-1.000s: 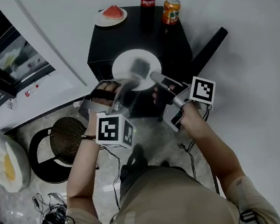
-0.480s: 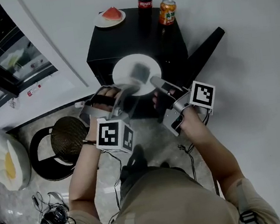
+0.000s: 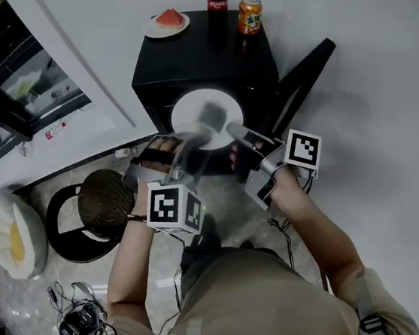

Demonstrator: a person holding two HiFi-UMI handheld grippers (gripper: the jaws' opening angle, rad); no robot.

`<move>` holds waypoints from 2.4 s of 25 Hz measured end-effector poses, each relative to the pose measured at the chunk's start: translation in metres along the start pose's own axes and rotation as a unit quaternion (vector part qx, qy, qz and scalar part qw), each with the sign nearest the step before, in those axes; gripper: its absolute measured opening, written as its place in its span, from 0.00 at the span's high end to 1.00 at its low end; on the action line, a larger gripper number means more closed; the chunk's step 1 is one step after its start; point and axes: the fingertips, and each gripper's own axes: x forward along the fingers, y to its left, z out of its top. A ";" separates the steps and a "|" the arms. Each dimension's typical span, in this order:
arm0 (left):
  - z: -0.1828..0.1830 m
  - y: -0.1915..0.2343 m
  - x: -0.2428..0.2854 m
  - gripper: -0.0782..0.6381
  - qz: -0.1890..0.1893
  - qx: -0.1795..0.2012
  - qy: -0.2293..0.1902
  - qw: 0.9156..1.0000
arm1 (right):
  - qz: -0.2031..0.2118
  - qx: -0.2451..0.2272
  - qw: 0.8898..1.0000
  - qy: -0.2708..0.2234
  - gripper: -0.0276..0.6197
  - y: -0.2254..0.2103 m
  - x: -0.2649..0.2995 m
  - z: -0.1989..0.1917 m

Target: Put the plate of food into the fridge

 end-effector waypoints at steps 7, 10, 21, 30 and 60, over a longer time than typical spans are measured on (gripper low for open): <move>0.004 -0.019 -0.006 0.82 -0.009 -0.008 0.008 1.000 | -0.005 0.013 1.000 0.004 0.87 -0.010 -0.012 -0.013; 0.006 -0.025 -0.009 0.82 -0.010 -0.017 0.011 1.000 | -0.008 0.015 1.000 0.006 0.87 -0.013 -0.017 -0.018; 0.004 -0.055 -0.010 0.82 -0.022 -0.038 0.027 0.999 | -0.023 0.030 0.999 0.018 0.88 -0.034 -0.027 -0.036; -0.003 -0.081 -0.009 0.81 -0.025 -0.056 0.026 0.998 | -0.042 0.036 0.998 0.028 0.88 -0.057 -0.032 -0.052; -0.046 -0.149 0.017 0.81 -0.064 -0.101 0.051 0.992 | -0.107 0.063 0.992 0.037 0.90 -0.134 -0.020 -0.083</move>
